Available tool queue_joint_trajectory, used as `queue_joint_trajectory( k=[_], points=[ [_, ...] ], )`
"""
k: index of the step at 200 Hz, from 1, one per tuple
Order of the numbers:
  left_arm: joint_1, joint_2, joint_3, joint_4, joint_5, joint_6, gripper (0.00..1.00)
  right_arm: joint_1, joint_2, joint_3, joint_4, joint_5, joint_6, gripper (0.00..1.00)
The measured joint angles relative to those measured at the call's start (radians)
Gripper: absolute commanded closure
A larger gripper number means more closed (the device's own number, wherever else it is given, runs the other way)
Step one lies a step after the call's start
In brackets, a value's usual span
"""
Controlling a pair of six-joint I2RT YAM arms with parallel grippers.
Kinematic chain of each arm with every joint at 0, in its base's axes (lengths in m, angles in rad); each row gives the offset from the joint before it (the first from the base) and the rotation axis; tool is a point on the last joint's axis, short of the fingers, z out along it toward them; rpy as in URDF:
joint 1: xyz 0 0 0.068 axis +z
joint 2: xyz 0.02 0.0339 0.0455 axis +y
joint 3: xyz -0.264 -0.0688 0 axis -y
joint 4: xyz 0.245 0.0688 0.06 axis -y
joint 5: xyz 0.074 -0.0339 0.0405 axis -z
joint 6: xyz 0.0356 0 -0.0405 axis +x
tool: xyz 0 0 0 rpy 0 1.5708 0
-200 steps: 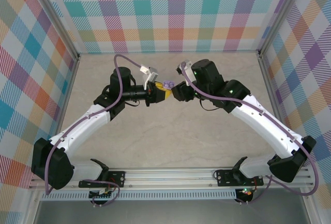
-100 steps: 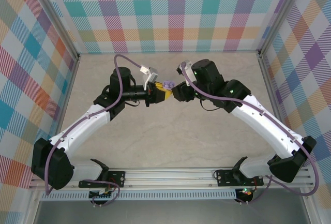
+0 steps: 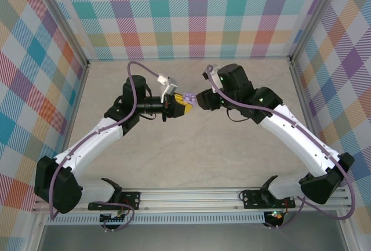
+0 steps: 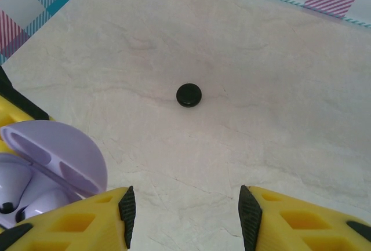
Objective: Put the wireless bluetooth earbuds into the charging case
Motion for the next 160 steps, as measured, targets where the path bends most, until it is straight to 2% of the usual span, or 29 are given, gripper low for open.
queue_joint_trajectory(
  k=[68, 160],
  points=[
    [0.0, -0.009, 0.0, -0.021, 0.003, 0.026, 0.85, -0.048, -0.034, -0.039, 0.035, -0.069, 0.037, 0.48],
    [0.0, -0.013, 0.0, -0.019, 0.003, 0.021, 0.85, -0.055, -0.035, -0.041, 0.051, -0.157, 0.043, 0.48]
  ],
)
